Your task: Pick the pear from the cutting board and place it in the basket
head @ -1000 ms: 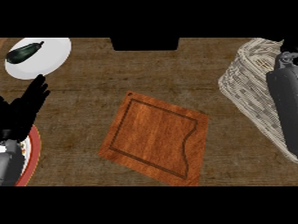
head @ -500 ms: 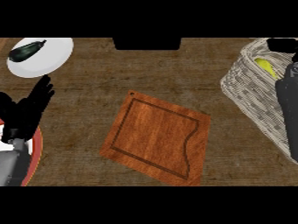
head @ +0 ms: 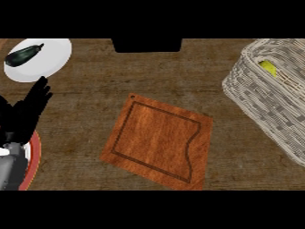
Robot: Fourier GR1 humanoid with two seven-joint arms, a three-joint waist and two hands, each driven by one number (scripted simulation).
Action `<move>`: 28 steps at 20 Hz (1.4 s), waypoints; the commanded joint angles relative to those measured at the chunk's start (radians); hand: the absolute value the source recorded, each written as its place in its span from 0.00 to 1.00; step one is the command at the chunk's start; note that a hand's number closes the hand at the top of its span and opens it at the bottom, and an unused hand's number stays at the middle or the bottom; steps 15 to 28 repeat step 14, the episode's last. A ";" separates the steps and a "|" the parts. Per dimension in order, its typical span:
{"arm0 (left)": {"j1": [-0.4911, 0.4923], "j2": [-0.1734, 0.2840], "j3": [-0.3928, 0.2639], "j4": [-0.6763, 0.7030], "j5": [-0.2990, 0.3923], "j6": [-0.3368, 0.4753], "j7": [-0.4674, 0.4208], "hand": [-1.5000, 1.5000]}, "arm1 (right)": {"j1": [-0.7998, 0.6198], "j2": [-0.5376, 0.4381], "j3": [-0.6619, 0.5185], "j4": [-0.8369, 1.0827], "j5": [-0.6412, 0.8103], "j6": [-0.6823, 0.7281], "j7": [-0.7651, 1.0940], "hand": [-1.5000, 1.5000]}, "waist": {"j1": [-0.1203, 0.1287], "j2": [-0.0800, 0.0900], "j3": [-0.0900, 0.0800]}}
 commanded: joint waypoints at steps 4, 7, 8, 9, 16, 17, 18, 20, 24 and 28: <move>0.045 0.024 0.035 -0.028 0.026 -0.026 0.001 0.50 | 0.251 0.030 -0.101 -0.427 -0.139 0.065 0.060 0.00 | -0.011 -0.003 -0.001; 0.059 0.017 0.024 -0.054 0.005 -0.001 0.017 0.50 | 0.423 0.044 -0.126 -0.639 -0.279 0.138 0.042 0.00 | -0.035 -0.010 0.000; 0.042 0.002 0.025 -0.039 0.011 0.003 0.015 0.50 | 0.496 0.063 -0.128 -0.689 -0.299 0.155 0.038 0.00 | -0.033 -0.006 0.000; 0.075 0.027 0.040 -0.059 0.026 -0.021 0.022 0.50 | 0.540 0.083 -0.109 -0.743 -0.303 0.201 0.054 0.00 | -0.024 -0.007 0.000; 0.087 -0.018 0.008 -0.069 0.000 -0.002 -0.017 0.50 | 0.801 0.091 -0.187 -0.980 -0.549 0.276 0.010 0.00 | -0.024 -0.005 0.000; 0.087 -0.018 0.008 -0.069 0.000 -0.002 -0.017 0.50 | 0.801 0.091 -0.187 -0.980 -0.549 0.276 0.010 0.00 | -0.024 -0.005 0.000; 0.087 -0.018 0.008 -0.069 0.000 -0.002 -0.017 0.50 | 0.801 0.091 -0.187 -0.980 -0.549 0.276 0.010 0.00 | -0.024 -0.005 0.000; 0.087 -0.018 0.008 -0.069 0.000 -0.002 -0.017 0.50 | 0.801 0.091 -0.187 -0.980 -0.549 0.276 0.010 0.00 | -0.024 -0.005 0.000; 0.087 -0.018 0.008 -0.069 0.000 -0.002 -0.017 0.50 | 0.801 0.091 -0.187 -0.980 -0.549 0.276 0.010 0.00 | -0.024 -0.005 0.000; 0.087 -0.018 0.008 -0.069 0.000 -0.002 -0.017 0.50 | 0.801 0.091 -0.187 -0.980 -0.549 0.276 0.010 0.00 | -0.024 -0.005 0.000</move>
